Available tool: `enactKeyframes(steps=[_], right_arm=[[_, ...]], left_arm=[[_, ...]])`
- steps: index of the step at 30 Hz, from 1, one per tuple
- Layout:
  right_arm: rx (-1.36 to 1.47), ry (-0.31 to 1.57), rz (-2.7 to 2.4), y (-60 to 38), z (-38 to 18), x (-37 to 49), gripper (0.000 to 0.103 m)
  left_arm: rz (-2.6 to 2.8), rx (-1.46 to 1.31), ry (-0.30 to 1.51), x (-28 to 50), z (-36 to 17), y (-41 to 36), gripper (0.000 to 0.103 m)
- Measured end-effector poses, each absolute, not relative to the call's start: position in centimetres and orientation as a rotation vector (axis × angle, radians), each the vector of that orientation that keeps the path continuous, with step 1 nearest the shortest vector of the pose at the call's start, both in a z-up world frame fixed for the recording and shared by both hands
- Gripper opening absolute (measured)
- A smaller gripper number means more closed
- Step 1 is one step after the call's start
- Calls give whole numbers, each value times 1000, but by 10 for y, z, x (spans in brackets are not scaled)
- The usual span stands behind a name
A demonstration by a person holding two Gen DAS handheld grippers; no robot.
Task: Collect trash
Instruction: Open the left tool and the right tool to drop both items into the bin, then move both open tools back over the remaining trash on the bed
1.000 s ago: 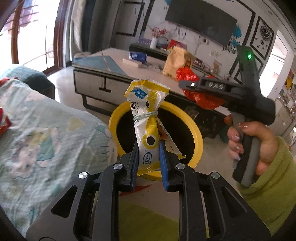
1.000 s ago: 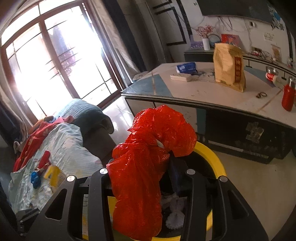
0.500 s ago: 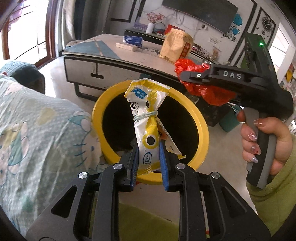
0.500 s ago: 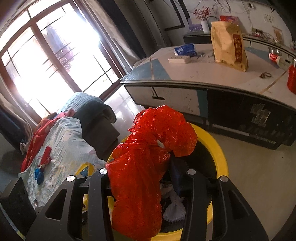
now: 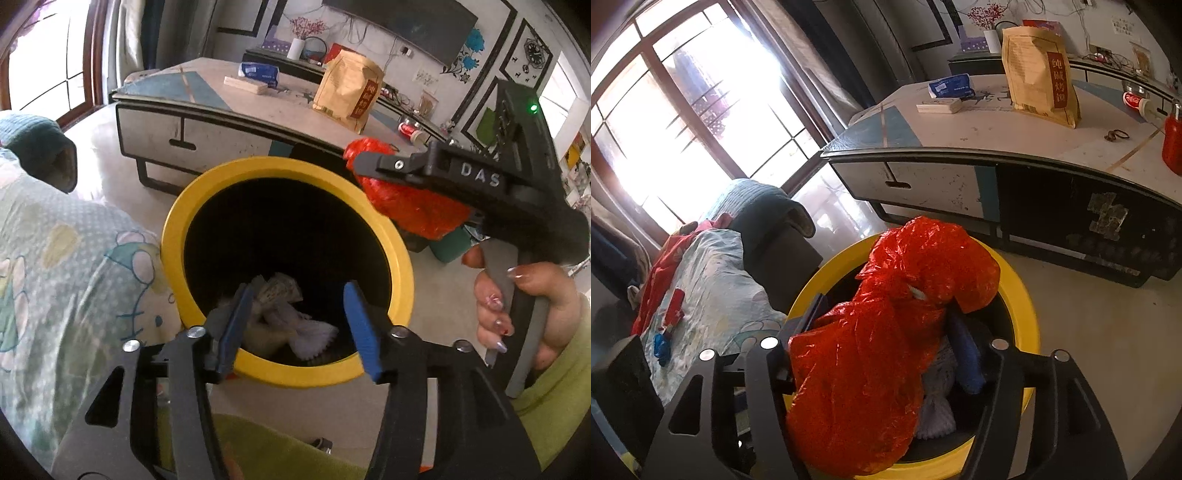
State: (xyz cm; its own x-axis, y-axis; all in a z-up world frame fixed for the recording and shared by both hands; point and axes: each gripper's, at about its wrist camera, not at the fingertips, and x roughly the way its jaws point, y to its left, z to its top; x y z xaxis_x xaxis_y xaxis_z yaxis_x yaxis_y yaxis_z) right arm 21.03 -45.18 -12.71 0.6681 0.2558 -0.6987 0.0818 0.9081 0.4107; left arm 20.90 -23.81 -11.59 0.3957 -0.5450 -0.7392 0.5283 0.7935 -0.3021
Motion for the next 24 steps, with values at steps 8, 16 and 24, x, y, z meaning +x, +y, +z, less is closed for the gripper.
enactKeyframes(steps=[8, 16, 24], right_arm=[[402, 835, 105, -441, -124, 212, 74], [373, 794, 110, -428, -111, 205, 74], [339, 695, 193, -399, -83, 192, 75]], left_arm=[[-589, -77, 859, 198, -90, -206, 87], [-441, -61, 756, 173, -63, -162, 92], [-337, -114, 663, 160, -37, -120, 92]])
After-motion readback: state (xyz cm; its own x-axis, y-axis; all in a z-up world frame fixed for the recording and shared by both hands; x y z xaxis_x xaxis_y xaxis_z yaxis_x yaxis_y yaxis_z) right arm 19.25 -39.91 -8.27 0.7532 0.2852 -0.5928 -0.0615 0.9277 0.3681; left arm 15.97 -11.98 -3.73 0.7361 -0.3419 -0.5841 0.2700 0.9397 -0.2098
